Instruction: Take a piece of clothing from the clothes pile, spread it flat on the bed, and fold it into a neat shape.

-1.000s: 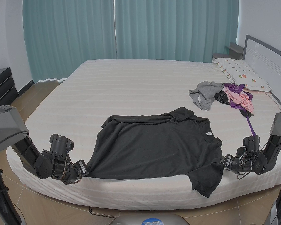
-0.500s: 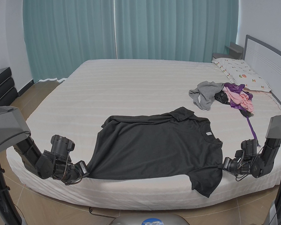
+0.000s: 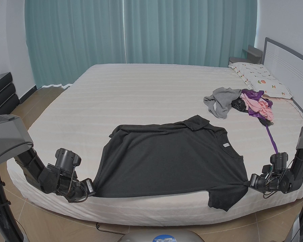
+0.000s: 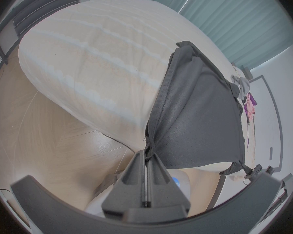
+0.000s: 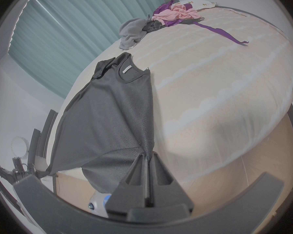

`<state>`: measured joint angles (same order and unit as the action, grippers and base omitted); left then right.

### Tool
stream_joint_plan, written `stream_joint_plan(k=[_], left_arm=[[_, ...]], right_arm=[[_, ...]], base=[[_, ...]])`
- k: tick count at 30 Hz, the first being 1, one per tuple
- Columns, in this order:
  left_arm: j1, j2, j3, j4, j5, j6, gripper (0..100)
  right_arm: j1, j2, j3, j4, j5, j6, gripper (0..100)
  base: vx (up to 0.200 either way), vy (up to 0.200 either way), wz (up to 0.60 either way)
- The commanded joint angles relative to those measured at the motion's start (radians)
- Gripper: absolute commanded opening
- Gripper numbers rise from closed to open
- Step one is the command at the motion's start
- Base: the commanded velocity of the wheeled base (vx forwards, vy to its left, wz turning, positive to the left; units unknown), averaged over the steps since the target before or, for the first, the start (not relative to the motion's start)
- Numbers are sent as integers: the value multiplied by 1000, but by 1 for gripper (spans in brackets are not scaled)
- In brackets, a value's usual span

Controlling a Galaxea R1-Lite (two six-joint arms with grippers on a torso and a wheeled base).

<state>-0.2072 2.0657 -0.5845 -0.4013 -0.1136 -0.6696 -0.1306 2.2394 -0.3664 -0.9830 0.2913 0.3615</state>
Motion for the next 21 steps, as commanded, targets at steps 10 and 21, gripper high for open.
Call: stream_joint_plan(k=[10, 21], left_arm=[[-4, 4, 2, 45, 0, 33, 0], [-4, 13, -12, 33, -4, 27, 100]], right_arm=[[-3, -18, 66, -11, 26, -42, 0], [14, 42, 60, -82, 34, -21, 100]], base=[[0, 0, 0], [0, 0, 0]])
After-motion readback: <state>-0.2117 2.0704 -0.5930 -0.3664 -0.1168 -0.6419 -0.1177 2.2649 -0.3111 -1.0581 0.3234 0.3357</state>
